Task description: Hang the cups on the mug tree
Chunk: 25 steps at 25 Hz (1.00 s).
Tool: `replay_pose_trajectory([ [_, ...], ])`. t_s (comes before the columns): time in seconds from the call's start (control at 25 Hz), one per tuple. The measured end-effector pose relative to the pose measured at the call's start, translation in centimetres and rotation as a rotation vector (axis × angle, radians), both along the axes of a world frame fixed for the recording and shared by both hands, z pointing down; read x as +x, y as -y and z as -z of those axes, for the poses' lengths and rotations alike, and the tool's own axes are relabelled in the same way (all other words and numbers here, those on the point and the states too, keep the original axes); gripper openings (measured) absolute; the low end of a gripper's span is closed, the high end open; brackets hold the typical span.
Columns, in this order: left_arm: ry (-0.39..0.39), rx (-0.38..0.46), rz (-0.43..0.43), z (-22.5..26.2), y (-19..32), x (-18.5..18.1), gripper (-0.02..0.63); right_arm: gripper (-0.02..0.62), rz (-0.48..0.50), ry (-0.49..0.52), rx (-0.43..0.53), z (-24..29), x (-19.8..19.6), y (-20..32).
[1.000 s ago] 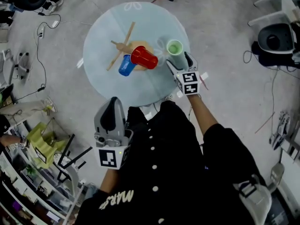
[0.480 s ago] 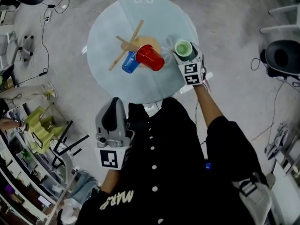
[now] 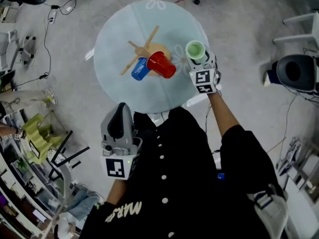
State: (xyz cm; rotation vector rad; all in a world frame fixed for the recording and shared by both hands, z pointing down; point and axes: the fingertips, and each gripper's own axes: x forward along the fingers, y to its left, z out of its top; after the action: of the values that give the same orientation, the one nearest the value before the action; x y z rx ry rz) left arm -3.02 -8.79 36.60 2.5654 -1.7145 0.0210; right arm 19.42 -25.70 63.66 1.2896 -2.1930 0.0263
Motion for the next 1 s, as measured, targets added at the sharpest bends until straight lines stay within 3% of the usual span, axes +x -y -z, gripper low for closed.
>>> replay_pose_trajectory([
  [0.32,-0.028,0.072,0.012,2.6,-1.2,-1.7,-0.005,0.264,0.178,-0.015,0.128,10.2,-4.1,1.5],
  [0.72,-0.061,0.135,0.04,4.8,-1.9,-4.5,-0.005,0.265,0.397,-0.214,0.262,18.6,-9.5,2.8],
  [1.0,-0.082,0.155,0.039,5.7,-2.4,-6.4,-0.005,0.267,0.447,-0.38,0.344,21.3,-11.8,2.4],
])
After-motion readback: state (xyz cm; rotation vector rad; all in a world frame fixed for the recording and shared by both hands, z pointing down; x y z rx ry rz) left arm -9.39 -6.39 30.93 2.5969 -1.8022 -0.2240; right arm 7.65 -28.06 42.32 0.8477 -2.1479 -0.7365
